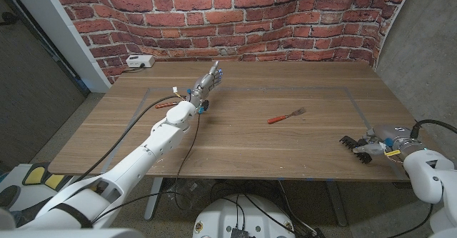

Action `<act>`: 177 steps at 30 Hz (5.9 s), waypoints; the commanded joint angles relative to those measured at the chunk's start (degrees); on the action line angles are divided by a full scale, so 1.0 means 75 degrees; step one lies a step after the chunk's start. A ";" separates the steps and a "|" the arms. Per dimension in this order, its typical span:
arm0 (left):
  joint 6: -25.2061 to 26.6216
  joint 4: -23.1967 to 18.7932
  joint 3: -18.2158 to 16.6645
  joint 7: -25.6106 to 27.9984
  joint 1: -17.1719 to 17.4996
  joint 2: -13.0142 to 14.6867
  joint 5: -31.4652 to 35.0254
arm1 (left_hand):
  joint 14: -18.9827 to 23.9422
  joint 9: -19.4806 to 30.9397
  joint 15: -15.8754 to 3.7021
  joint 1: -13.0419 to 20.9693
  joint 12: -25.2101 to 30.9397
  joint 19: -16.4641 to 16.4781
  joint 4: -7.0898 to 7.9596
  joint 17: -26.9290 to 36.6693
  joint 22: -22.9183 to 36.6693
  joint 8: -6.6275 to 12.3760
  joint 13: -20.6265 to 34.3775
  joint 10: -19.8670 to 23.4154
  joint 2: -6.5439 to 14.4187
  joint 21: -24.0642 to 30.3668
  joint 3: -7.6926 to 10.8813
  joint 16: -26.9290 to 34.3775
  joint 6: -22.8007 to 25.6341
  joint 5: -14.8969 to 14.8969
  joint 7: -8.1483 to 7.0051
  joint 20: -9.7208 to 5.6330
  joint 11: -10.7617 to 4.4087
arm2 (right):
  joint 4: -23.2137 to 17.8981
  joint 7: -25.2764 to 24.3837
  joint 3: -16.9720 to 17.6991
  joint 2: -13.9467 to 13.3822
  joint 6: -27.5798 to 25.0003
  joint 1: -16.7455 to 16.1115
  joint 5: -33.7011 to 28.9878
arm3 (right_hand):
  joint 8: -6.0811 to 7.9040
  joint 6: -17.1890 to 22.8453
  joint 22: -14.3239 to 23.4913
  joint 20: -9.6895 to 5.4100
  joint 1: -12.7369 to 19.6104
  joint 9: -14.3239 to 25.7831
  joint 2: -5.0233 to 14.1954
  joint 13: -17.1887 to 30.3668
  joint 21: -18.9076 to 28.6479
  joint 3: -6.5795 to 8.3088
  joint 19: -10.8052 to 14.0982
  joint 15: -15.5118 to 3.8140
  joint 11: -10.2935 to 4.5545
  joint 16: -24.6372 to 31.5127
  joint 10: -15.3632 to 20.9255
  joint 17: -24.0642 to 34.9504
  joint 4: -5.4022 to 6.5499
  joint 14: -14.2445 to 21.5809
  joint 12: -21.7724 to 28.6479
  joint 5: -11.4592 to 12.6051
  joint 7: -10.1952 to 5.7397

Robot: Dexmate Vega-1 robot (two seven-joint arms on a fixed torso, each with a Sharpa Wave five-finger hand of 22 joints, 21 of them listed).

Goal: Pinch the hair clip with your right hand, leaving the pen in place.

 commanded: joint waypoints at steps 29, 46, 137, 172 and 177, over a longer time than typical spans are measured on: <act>-0.0012 0.0021 -0.0039 0.0029 0.0084 0.0017 -0.0062 | -0.0028 0.0044 -0.0007 0.0002 -0.0019 -0.0029 0.0006 0.0034 0.0019 -0.0020 0.0028 0.0074 0.0050 0.0012 -0.0071 0.0002 0.0058 -0.0031 0.0004 0.0014 0.0001 | 0.0353 0.0967 -0.0743 -0.0288 0.0095 0.0345 -0.1746 | -0.0092 -0.0782 0.0003 0.0153 -0.0494 0.0027 -0.0234 0.0055 -0.0150 -0.0238 -0.0213 -0.0378 0.0005 0.0020 -0.0769 0.0022 0.0100 -0.0494 -0.0036 0.0226 0.0077; 0.0023 -0.0033 -0.0041 0.0042 0.0105 0.0044 -0.0065 | -0.0031 0.0044 -0.0022 0.0007 -0.0020 -0.0027 0.0008 0.0034 0.0019 -0.0020 0.0028 0.0070 0.0055 0.0014 -0.0087 0.0001 0.0060 -0.0032 -0.0011 0.0015 0.0006 | 0.0202 0.1257 -0.0328 -0.0037 0.0457 0.0335 -0.1466 | -0.0090 -0.1568 -0.0005 0.0351 -0.1113 0.0031 -0.0509 0.0080 -0.0328 -0.0584 -0.0498 -0.0184 0.0363 0.0033 -0.1521 0.0036 0.0273 -0.0965 -0.0008 0.0439 0.0586; 0.0336 -0.1562 -0.0264 0.0463 0.0696 0.0809 0.0302 | 0.0154 0.0043 -0.0104 0.0128 0.0000 0.0294 -0.0022 0.0019 -0.0003 -0.0025 0.0020 0.0179 0.0070 0.0081 -0.0246 0.0011 0.0075 -0.0033 0.0077 -0.0465 0.0135 | 0.3675 -0.5366 -0.2403 0.0290 0.4510 0.4708 0.8079 | 0.0101 -0.2006 -0.0026 -0.0061 -0.1633 0.0047 0.0145 0.0076 -0.0401 -0.0681 -0.0140 0.0369 0.1143 0.0059 -0.1657 0.0015 0.0471 -0.1456 0.0297 0.0526 0.1271; -0.0692 -0.1566 -0.0661 -0.0289 0.1172 0.1129 -0.0094 | -0.1085 0.0041 -0.0075 0.0113 -0.0194 -0.0704 0.0019 0.0033 0.0019 -0.0200 0.0023 -0.1012 0.0114 -0.0148 -0.0392 -0.0141 -0.0973 -0.0014 -0.0049 -0.0434 0.0001 | 0.6146 -0.3288 -0.4039 0.0878 0.6981 0.6717 1.2201 | -0.0141 -0.4271 -0.0099 0.0051 -0.2847 -0.0064 0.0364 0.0050 -0.1365 -0.1058 -0.2143 0.1079 0.2460 -0.0029 -0.3921 -0.0009 0.0842 -0.3979 -0.0079 -0.0009 0.2183; -0.0813 -0.1461 -0.0678 -0.0347 0.1171 0.1080 -0.0144 | -0.1224 0.0039 -0.0088 0.0101 -0.0197 -0.0863 0.0029 0.0033 0.0025 -0.0206 0.0021 -0.1155 0.0116 -0.0160 -0.0415 -0.0139 -0.1123 -0.0013 -0.0082 -0.0455 0.0005 | 0.6909 -0.2701 -0.4180 0.1255 0.7540 0.6969 1.2828 | -0.0094 -0.4310 -0.0101 0.0043 -0.3006 -0.0073 0.0337 0.0041 -0.1388 -0.1132 -0.2282 0.1104 0.2500 -0.0026 -0.4246 -0.0003 0.0892 -0.4186 -0.0102 -0.0005 0.2206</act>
